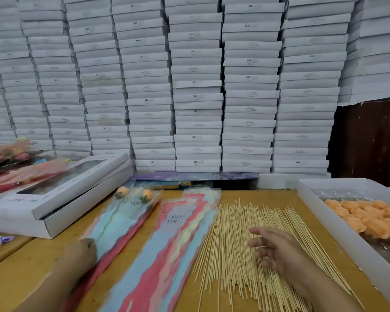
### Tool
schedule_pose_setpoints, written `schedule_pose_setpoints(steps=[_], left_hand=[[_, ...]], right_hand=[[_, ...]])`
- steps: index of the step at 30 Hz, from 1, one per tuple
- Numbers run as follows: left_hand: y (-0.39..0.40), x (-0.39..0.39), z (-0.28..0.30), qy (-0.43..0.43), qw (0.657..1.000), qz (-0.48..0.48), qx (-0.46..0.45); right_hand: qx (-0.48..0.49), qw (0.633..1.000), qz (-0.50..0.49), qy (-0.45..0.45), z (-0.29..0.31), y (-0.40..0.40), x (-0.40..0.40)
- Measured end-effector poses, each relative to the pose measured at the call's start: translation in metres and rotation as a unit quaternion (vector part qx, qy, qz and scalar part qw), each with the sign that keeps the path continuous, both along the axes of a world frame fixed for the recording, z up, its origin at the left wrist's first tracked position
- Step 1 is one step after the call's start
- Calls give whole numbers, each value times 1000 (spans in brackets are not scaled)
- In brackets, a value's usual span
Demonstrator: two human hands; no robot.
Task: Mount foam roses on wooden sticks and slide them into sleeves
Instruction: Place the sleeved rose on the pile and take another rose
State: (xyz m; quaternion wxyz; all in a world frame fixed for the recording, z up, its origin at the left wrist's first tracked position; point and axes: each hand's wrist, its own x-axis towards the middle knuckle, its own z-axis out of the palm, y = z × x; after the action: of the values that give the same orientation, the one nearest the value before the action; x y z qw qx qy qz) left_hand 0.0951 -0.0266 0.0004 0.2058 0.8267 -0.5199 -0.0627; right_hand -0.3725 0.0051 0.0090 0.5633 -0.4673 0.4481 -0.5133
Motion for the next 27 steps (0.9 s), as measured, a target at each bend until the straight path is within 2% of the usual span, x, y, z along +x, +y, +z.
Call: schedule_pose_setpoints(steps=[3,6,9,11,13,15,17,20,24,27], left_hand=[[1,-6,7,-8,1000,22,-21],[-3,-28,22,-53,994,30,-89],[-6,-80,39,-34,986,-28,-163],[-7,-123,46,19,979,-87,-181],[-4,-167,44,53,971,-163,-167],[1,-209,34,38,963,-233,-128],[8,-248,18,-4,954,-294,-54],[18,-293,-7,-16,936,-346,60],[21,-307,-26,-63,923,-373,68],[20,-305,-28,-88,921,-373,65]], right_hand=[[-3,1000,-4,-2,1,0,0],[-8,1000,-9,-3,2,1,0],[-11,1000,-12,-2,4,3,1],[-13,1000,-16,-3,5,4,1],[-16,1000,-23,-7,7,5,0],[-18,999,-31,-11,8,7,-1],[-21,999,-37,-11,9,8,-1],[-23,999,-38,-16,10,8,0],[-17,999,-39,-19,11,8,0],[-29,998,-54,19,13,9,2]])
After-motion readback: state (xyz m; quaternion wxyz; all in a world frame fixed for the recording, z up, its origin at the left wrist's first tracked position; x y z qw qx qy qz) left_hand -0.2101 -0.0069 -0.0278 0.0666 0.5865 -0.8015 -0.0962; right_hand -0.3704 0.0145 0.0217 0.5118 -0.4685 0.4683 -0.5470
